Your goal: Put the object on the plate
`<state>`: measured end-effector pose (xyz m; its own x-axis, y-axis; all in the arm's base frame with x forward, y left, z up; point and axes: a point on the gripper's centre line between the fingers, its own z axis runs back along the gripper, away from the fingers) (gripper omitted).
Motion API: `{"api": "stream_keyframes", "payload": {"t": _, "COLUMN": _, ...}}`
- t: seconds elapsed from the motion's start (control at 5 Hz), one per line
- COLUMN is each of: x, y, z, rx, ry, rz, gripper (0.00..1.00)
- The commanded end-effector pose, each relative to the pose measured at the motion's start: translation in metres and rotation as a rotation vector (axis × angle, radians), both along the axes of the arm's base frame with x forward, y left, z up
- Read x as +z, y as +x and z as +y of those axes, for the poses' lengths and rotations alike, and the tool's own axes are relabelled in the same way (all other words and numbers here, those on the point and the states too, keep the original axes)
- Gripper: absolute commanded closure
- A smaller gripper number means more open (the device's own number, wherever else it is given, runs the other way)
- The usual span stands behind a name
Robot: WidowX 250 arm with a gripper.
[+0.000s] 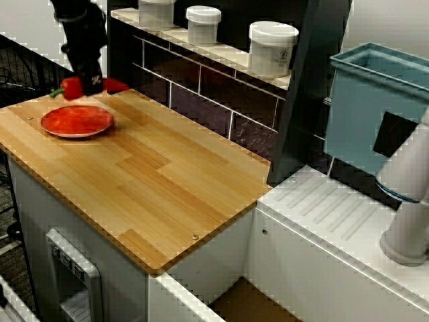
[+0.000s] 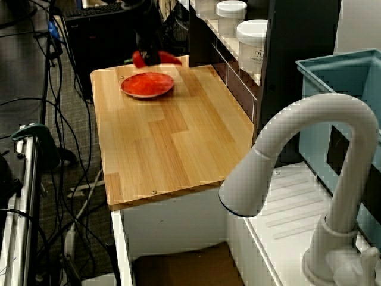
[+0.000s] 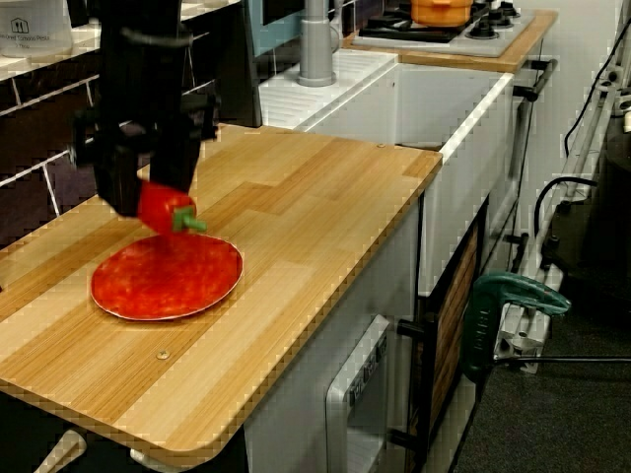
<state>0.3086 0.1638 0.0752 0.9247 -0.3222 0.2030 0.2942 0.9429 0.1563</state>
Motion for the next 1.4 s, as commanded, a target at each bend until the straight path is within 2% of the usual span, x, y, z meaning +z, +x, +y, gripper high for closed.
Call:
{"api": "stream_keyframes", "payload": {"t": 0.0, "x": 0.000, "y": -0.003, "z": 0.018, "rx": -0.001, "ry": 0.061, "rz": -0.019, "gripper": 1.00}}
{"api": "stream_keyframes", "payload": {"t": 0.4, "x": -0.003, "y": -0.003, "z": 0.020, "rx": -0.015, "ry": 0.055, "rz": -0.004, "gripper": 1.00}}
{"api": "stream_keyframes", "payload": {"t": 0.8, "x": -0.004, "y": -0.009, "z": 0.016, "rx": -0.043, "ry": 0.061, "rz": 0.003, "gripper": 1.00}}
{"api": "stream_keyframes", "payload": {"t": 1.0, "x": -0.006, "y": -0.012, "z": 0.015, "rx": -0.050, "ry": 0.072, "rz": 0.012, "gripper": 0.00}}
{"api": "stream_keyframes", "payload": {"t": 1.2, "x": -0.005, "y": -0.013, "z": 0.014, "rx": -0.060, "ry": 0.070, "rz": 0.015, "gripper": 0.00}}
